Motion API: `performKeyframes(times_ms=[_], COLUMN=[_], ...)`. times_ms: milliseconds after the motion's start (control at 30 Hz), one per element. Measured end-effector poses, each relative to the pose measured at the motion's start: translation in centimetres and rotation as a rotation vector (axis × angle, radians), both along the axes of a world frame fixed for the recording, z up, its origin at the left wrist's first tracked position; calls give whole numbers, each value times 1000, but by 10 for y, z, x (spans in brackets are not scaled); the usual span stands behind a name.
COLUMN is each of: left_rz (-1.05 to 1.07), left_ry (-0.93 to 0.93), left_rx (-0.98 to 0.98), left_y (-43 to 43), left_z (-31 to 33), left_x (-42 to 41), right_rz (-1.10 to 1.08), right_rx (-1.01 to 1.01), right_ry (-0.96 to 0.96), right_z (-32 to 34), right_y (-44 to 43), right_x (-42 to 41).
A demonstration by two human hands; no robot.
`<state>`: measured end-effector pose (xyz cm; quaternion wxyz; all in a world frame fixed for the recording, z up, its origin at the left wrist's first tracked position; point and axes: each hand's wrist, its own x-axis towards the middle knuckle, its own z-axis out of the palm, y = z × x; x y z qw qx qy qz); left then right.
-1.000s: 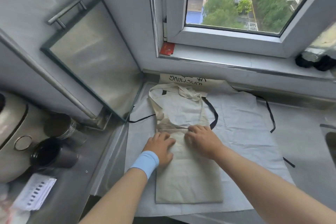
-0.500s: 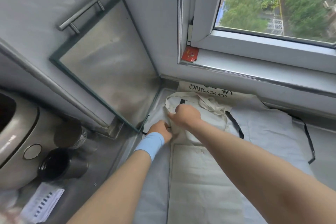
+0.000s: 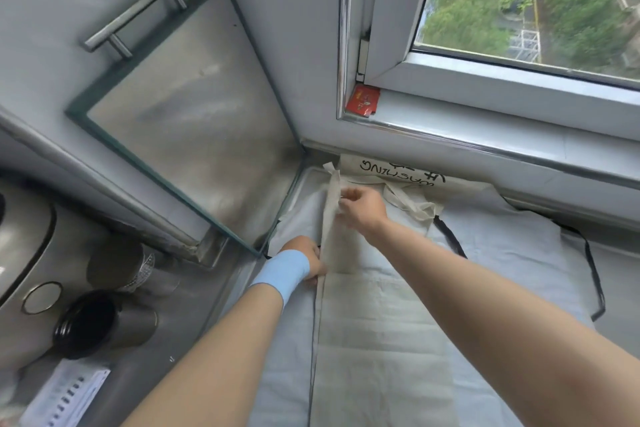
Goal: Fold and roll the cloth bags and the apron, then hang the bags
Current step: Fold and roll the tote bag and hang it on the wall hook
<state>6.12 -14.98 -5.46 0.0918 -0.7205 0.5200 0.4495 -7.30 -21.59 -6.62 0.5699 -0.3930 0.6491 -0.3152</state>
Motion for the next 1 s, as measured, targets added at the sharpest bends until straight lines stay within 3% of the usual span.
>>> performKeyframes(times_ms=[33, 100, 200, 267, 333, 400, 467, 600, 733, 833, 1000], left_rz=[-28, 1, -65, -309, -554, -620, -604, -661, -730, -600, -671], left_ry=[-88, -192, -103, -38, -141, -231, -246, -238, -294, -367, -141], left_rx=[-48, -226, -537, -529, -392, -324, -397, -684, -580, -504, -698], left_y=[-2, -5, -8, -6, -1, 5, 14, 38, 71, 92, 140], left_z=[4, 5, 2, -5, -16, -25, -27, -21, -23, -22, -11], left_x=[-1, -6, -25, -39, -42, -40, -36, -35, -27, -17, -23], right_rz=[49, 137, 165, 235, 410, 660, 760, 553, 523, 623, 737], right_rx=[-20, -188, -457, -499, -448, -430, -479, -628, -662, -678, -493], right_ry=[44, 332, 697, 792, 843, 921, 924, 1042, 1082, 1068, 959], right_z=[-1, -4, -7, -13, -19, -19, -16, -7, -8, -14, -11], right_y=[4, 11, 34, 52, 67, 79, 91, 126, 165, 198, 241], right_x=[-4, -20, -49, -71, -86, -101, -110, -115, -115, -113, -109])
